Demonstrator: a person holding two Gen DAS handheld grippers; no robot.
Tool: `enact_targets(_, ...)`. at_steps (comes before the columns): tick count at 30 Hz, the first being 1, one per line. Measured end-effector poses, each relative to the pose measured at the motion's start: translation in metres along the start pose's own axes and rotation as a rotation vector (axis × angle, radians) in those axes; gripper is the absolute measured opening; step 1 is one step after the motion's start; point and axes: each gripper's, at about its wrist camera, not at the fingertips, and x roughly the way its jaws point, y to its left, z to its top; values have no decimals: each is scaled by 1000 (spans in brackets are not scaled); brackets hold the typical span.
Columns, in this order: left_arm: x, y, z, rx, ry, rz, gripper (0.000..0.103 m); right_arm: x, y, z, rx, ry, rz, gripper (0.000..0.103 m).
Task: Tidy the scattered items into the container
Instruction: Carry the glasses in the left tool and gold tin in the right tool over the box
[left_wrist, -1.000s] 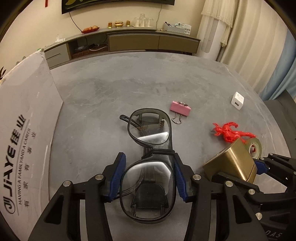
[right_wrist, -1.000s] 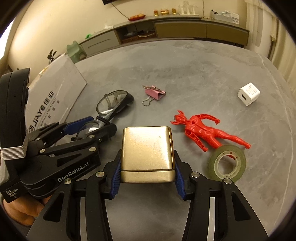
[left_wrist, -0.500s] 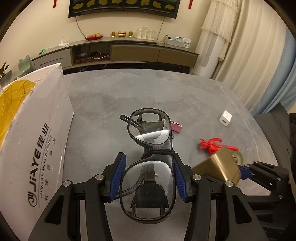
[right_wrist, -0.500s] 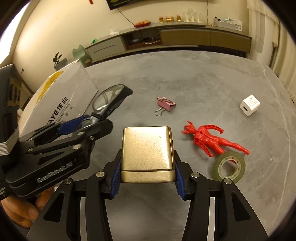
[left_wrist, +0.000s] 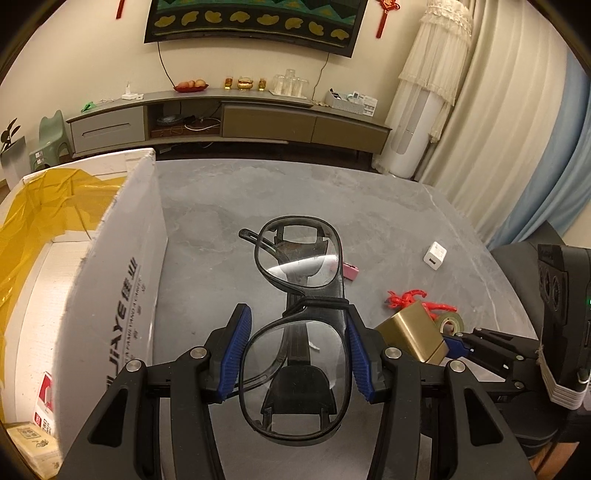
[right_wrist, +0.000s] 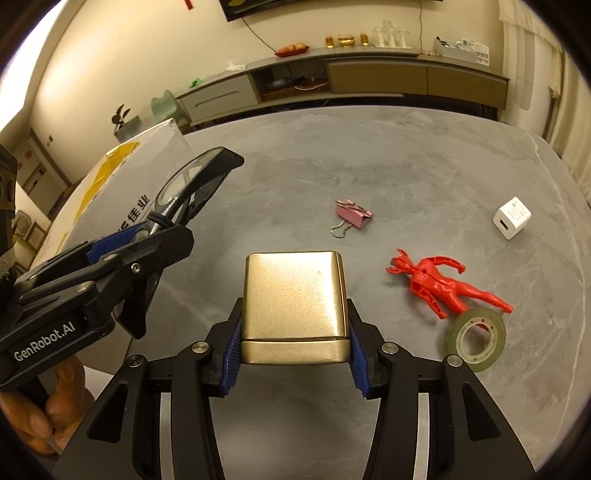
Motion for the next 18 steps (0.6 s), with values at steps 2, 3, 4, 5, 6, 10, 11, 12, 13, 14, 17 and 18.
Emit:
enact_targets(2,-3,2,0,-2,-2,-6,51,0,2,0,-3,-2,2,51)
enact_targets(3,-4,3,0,-2,-6,-5,51,1,3,1,-4,-2,3,51)
enact_targets(4,-6,4,0,-1,-10,-6,51,1,5,1,-6,-3,4,51)
enact_targets(5,-7,5,0,-1,-11,-9,51,1,5,1,-7,-4,5,51)
enact_targets(6,-9,5,0,-2,-14,-13,51,1,6,1,-8,-4,6,51)
enact_targets(10,-17,8,1,-2,-30,-21,51,2,14,2,-18,-7,9,51)
enact_targets(11,-18,9,1,-3,-34,-21,51,3,15,2,-21,-7,9,51)
enact_targets(12,-21,10,2,-4,-37,-25,51,3,17,3,-24,-8,10,51)
enact_targets(13,-22,11,2,-7,-41,-27,51,3,19,3,-26,-10,9,51)
enact_targets(14,-25,13,3,-10,-46,-29,51,3,21,3,-28,-12,9,51)
enact_targets(17,-32,18,5,-21,-61,-37,51,0,28,4,-37,-22,10,51)
enact_targets(18,-35,20,6,-25,-67,-39,52,-1,31,5,-41,-25,10,51)
